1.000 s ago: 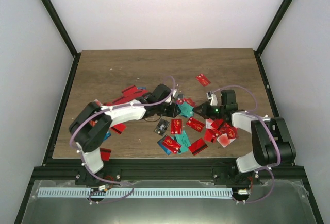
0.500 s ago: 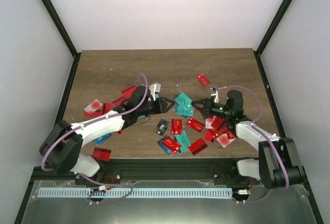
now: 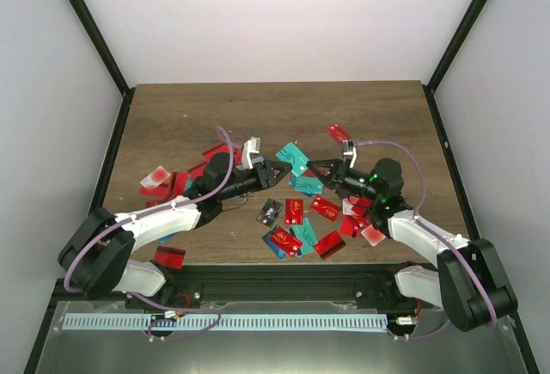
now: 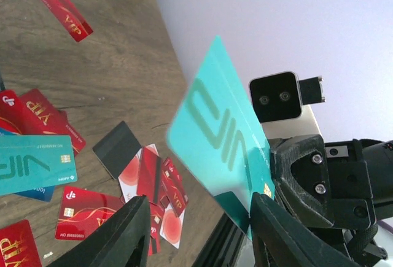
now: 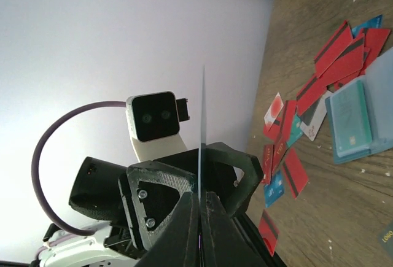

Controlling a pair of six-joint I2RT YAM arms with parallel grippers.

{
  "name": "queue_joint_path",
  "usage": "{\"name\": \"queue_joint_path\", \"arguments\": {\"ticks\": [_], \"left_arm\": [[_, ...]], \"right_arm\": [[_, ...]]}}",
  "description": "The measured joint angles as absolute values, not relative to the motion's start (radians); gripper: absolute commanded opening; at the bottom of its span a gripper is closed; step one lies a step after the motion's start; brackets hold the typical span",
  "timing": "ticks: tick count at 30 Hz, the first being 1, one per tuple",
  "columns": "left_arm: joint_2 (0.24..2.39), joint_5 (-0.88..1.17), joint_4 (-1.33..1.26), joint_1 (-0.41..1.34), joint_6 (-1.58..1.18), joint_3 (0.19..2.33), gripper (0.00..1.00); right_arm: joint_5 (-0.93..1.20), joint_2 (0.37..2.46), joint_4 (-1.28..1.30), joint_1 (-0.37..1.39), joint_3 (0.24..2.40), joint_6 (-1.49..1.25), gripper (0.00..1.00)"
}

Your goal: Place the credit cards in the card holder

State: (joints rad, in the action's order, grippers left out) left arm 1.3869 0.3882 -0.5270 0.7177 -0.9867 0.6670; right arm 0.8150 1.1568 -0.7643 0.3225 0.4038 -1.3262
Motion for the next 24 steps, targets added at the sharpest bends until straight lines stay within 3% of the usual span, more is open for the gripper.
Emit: {"name": "queue_joint_path", "arguments": {"ticks": [18, 22, 24], "left_arm": [[1.367, 0.398, -0.661, 0.718, -1.037, 0.64, 0.04], [1.367, 0.397, -0.675, 0.716, -1.04, 0.64, 0.04], [1.366, 0.396, -0.672, 0.714, -1.04, 0.64, 0.04]], "right_arm": [[0.804, 1.216, -0.909, 0.352, 0.404, -1.405, 0.01], [0.804, 1.235, -0.918, 0.352, 0.403, -1.405, 0.01], [0.806, 1.245, -0.925, 0.352, 0.404, -1.403, 0.09]]}}
